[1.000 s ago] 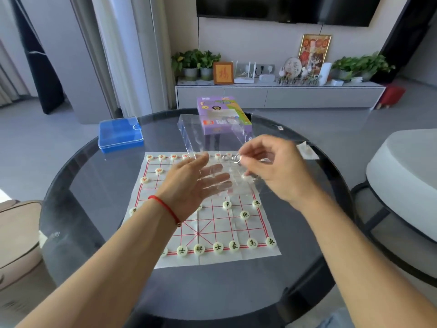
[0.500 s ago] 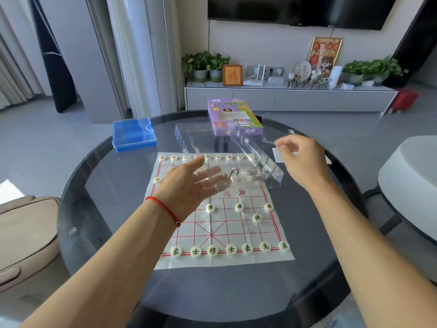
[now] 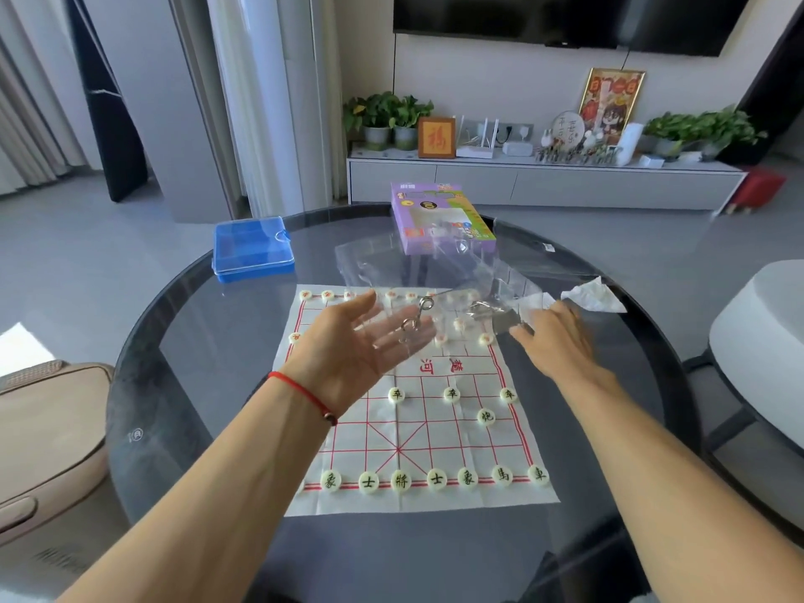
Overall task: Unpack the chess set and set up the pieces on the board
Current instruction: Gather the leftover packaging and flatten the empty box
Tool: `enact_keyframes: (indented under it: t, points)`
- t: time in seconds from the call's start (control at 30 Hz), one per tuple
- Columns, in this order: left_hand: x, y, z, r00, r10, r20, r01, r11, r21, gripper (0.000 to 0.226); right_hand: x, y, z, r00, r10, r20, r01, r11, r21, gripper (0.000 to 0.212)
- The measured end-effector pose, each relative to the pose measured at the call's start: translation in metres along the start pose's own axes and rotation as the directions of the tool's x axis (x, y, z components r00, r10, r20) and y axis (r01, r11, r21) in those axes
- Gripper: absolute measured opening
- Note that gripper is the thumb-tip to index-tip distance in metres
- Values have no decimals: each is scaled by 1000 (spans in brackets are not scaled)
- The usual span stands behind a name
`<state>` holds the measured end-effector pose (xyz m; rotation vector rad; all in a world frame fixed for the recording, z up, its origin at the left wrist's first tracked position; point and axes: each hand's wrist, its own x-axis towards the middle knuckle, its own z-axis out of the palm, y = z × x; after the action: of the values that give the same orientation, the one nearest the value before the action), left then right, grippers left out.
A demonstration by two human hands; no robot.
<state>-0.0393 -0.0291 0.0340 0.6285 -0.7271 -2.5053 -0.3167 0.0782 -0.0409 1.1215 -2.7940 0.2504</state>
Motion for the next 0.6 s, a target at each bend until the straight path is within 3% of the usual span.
enact_keyframes:
  t: [0.13,0.27,0.37,0.4,0.5,0.6]
  points:
    - [-1,0,1,999,53,2,-53,997,61,29,-7,5,-9,998,58,-26,-54,991,120,24]
    - [-5,0,2,997,73,9,-73,991,116,20,-17,6,-21,999,44,28,-42,996,-74,3]
    - [-7,-2,1,997,72,10,-73,989,126,21,-25,9,-24,998,-35,42,44,973,-226,7]
    - [-8,-2,1,997,76,1,-75,988,137,24,-27,11,-24,997,-63,40,70,974,-215,3]
    - [-8,-3,-1,995,93,-29,-87,982,167,31,-32,14,-22,997,-54,61,63,986,-155,33]
    - [-12,-5,0,994,93,-49,-83,982,172,26,-40,14,-25,995,-84,59,95,970,-225,28]
